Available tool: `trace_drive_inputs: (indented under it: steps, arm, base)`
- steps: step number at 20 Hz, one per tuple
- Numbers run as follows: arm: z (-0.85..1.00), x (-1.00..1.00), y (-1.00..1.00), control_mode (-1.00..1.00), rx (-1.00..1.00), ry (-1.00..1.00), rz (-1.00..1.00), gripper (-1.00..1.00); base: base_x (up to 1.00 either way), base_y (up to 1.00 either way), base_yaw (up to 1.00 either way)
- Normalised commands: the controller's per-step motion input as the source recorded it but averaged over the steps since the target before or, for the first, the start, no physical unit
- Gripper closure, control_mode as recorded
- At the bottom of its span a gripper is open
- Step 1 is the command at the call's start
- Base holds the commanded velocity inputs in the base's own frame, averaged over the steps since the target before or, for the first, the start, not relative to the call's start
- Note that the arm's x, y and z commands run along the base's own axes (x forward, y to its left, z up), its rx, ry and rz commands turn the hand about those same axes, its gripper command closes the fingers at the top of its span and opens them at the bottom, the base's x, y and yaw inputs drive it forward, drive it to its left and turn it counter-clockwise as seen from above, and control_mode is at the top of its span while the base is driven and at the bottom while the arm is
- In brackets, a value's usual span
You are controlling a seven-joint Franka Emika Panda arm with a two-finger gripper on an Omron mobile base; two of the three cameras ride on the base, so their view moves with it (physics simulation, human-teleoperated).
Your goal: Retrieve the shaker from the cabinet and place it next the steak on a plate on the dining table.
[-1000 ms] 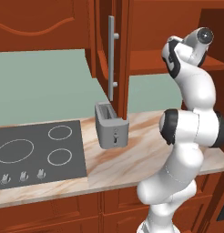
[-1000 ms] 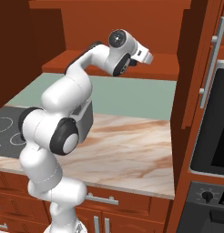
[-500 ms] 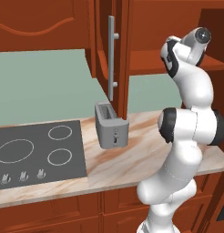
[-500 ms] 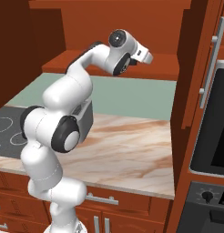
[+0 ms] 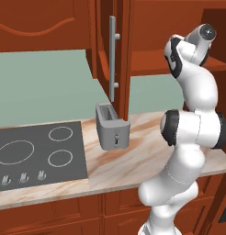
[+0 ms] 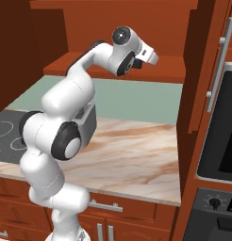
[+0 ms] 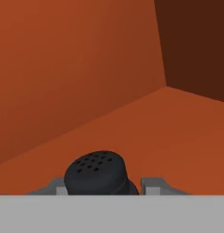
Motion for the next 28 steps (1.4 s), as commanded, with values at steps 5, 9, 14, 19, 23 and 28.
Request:
trace_drive_inputs:
  steps: [5,9,14,19,23,28]
  arm:
    - [-0.3,-0.8,0.06,-1.0,-0.04,0.0,0.04,1.0]
    - [-0.24,-1.0,0.3,-1.0,-0.09,-0.06,0.12,1.0]
    - [-0.21,-1.0,0.53,-1.0,-0.15,-0.13,0.13,1.0]
    - [-0.14,-1.0,0.46,-1.0,-0.15,-0.13,0.14,1.0]
    - [-0.02,-1.0,0.26,-1.0,-0.1,-0.09,0.12,1.0]
    - [0.0,-0.99,0.01,-1.0,-0.03,-0.06,0.08,1.0]
  base:
    - [0.0,0.0,0.0]
    - [0.0,0.0,0.0]
    - [0.0,0.0,0.0]
    - [0.0,0.0,0.0]
    - [0.0,0.0,0.0]
    - [0.0,0.0,0.0]
